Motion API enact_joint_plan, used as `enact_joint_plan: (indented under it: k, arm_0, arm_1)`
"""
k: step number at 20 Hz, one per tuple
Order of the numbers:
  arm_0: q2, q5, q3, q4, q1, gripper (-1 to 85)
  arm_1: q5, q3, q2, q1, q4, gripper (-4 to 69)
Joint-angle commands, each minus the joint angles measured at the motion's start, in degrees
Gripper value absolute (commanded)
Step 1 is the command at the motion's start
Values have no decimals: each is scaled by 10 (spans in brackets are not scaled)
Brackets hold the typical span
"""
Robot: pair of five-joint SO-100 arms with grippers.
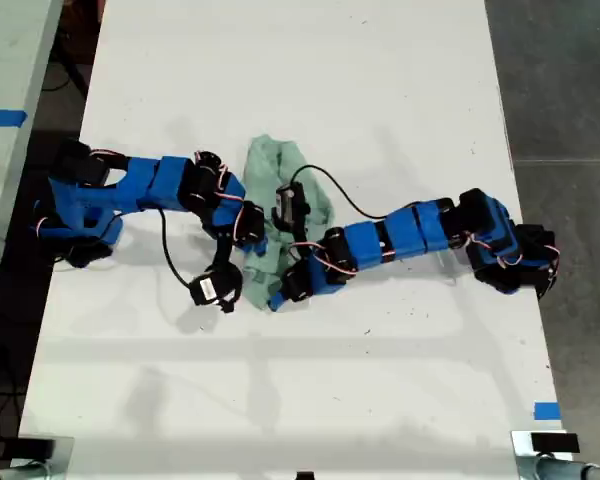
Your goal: Fold t shirt
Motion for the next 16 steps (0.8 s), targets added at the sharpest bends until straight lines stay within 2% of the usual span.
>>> enact_joint_plan:
  k: [1,10,13,14,15,16]
  arm_0:
    - [-1,-13,-11,-11,11,0]
    - [-10,-23,-13,-19,27,0]
    - [-17,-27,-13,-25,37,0]
    - [-18,-28,-13,-29,40,0]
    - [-18,-28,-13,-30,42,0]
    - [-18,-29,-13,-28,43,0]
  arm_1:
    - [-20,-46,21,-1,-21,218]
    - [-48,-46,-41,55,-95,248]
    - [-14,-46,-57,76,-95,237]
    - [14,-47,-75,86,-84,219]
    - [40,-48,-93,92,-69,67]
    - [55,-47,-104,93,-59,6]
